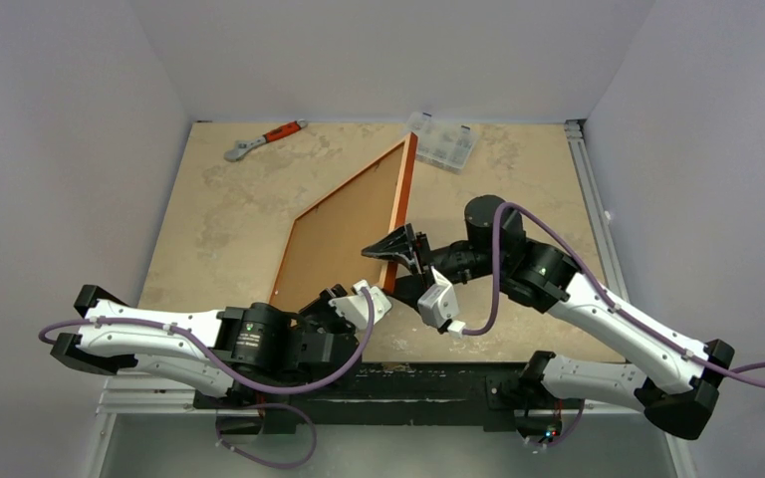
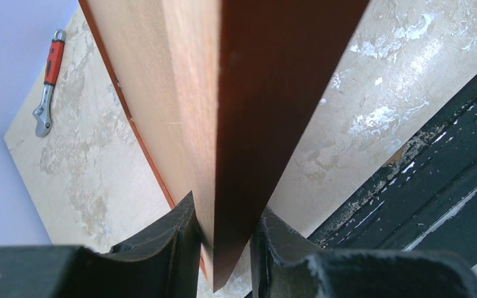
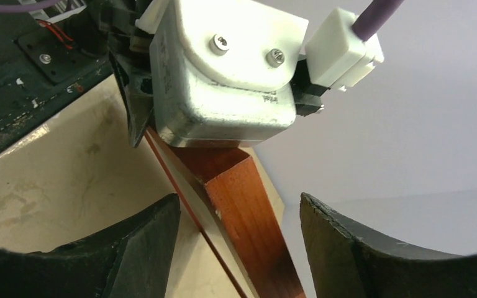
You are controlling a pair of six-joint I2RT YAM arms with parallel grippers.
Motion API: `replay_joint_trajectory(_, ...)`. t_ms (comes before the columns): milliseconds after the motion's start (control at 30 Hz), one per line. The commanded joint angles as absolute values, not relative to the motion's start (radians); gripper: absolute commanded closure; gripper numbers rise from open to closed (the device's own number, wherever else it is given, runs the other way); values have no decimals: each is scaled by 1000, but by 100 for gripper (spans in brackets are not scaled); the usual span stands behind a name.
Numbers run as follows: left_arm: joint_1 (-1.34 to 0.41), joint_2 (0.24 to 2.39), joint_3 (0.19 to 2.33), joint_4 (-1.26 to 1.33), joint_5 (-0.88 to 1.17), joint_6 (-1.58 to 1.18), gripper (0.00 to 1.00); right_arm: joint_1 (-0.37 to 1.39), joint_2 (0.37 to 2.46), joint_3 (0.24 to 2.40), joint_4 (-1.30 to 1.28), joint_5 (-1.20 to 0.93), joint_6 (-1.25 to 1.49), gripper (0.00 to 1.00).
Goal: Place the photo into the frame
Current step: Turn over the photo frame at the center of the board.
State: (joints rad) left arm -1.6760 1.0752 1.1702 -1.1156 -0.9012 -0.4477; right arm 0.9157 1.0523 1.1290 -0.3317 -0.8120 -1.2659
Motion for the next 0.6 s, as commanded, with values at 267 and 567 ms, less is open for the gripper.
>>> replay_joint_trajectory(267,-1691,1040,1190,-946,-781,-541,100,922,1047,1209,-503,-830,-1308,68)
replay_joint_trajectory(567,-1694,1034,1221,-1005,-833,-591,83,922,1026,1191,-519,-841,-1258,100)
